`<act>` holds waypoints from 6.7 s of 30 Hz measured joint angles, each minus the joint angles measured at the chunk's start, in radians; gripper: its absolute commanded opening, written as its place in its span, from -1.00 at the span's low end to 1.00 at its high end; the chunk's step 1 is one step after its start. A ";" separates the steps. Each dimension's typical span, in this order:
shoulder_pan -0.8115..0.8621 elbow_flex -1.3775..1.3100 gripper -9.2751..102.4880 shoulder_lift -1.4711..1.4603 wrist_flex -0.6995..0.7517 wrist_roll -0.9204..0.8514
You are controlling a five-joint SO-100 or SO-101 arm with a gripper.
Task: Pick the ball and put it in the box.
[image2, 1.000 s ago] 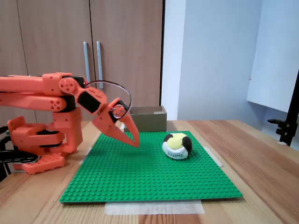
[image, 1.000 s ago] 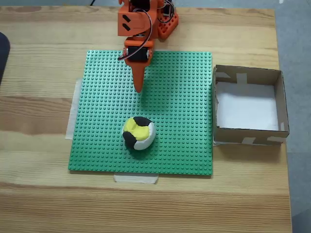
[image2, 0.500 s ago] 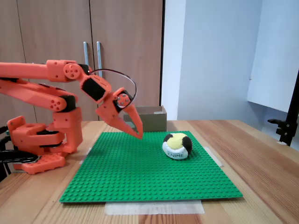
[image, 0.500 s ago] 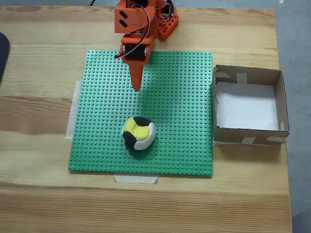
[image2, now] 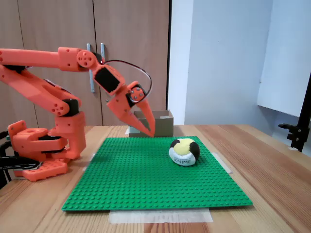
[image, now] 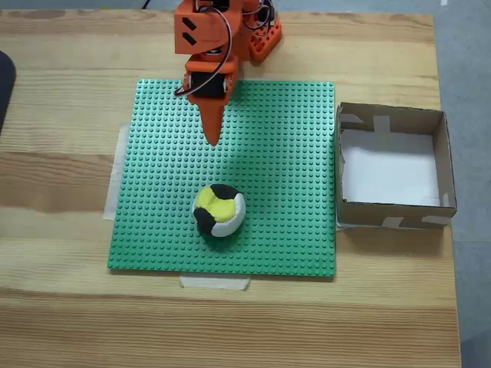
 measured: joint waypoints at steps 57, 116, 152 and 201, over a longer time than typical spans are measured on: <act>-0.032 -0.930 -0.46 -0.983 0.383 0.008; -0.032 -0.879 -0.42 -1.095 0.218 0.057; -0.025 -0.770 -0.85 -0.985 0.097 0.040; -0.114 -1.091 -0.85 -0.876 0.420 0.077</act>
